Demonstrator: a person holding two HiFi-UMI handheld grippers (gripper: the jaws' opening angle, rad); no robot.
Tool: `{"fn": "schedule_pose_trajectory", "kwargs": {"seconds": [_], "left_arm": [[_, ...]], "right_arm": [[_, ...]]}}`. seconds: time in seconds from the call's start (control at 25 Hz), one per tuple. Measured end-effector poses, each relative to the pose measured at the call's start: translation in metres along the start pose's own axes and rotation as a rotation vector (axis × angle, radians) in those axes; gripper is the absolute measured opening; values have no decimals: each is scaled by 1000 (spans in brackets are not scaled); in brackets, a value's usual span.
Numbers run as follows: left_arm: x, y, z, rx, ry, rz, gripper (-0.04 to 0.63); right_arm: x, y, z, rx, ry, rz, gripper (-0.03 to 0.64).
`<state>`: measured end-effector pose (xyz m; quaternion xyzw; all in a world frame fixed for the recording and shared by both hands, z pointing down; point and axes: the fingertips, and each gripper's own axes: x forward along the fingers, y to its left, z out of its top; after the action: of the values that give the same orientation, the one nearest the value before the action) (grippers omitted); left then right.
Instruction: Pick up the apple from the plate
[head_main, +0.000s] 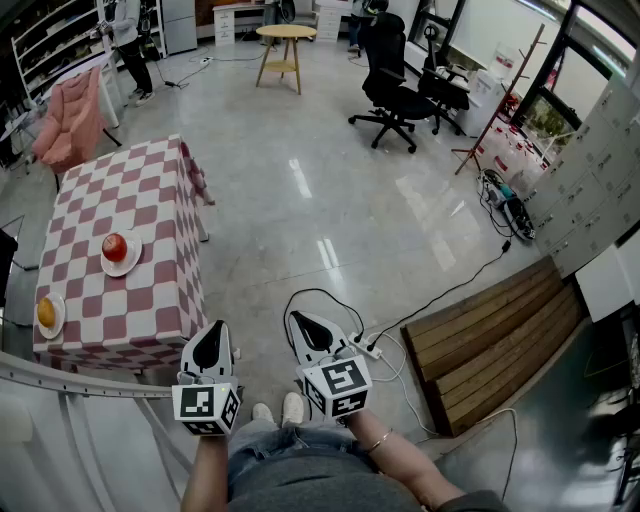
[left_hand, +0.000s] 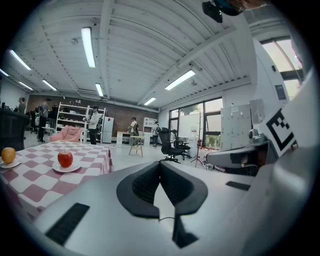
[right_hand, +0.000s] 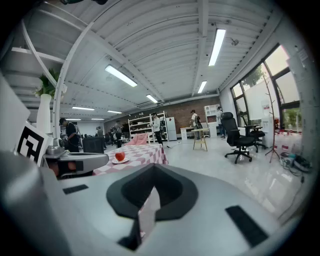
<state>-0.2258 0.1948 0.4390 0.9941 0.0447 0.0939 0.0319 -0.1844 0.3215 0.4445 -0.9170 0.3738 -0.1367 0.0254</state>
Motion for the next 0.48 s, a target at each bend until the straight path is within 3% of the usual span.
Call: {"fn": "schedule_pose_trajectory", "kwargs": {"seconds": [0.48], "left_arm": [[18,-3,7,6,-14,10,16]], "right_arm": [[0,-31,9,11,-32,-43,9]]}}
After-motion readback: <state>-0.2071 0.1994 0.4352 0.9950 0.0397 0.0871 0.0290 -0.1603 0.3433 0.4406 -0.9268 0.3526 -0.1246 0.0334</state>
